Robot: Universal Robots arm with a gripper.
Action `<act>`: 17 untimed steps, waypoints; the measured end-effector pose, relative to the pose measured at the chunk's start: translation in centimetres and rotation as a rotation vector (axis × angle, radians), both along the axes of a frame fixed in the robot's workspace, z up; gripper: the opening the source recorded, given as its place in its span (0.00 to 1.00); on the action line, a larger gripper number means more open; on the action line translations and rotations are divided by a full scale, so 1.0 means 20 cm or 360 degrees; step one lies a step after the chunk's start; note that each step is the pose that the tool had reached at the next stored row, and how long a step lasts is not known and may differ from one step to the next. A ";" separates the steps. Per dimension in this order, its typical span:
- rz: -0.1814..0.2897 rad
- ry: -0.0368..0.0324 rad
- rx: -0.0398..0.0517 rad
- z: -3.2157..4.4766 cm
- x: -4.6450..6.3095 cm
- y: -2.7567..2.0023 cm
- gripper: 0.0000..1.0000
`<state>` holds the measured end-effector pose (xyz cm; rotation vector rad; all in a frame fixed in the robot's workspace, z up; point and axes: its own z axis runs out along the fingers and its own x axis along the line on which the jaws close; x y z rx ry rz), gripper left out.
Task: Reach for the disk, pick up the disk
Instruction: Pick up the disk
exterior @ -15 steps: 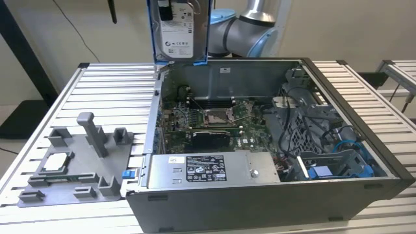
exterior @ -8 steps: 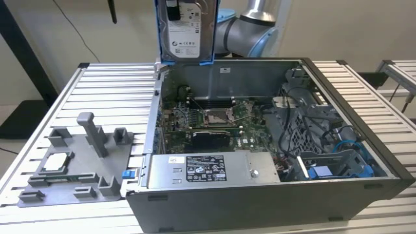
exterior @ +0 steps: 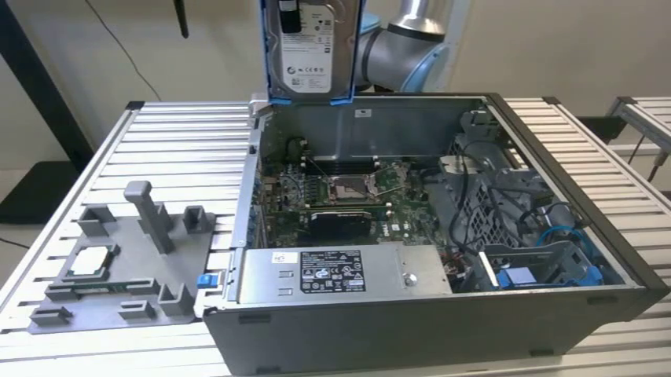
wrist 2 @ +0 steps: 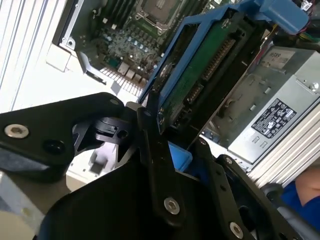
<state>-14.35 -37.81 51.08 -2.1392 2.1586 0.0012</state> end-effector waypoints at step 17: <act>0.0000 0.0000 0.0000 -0.002 0.02 0.000 0.00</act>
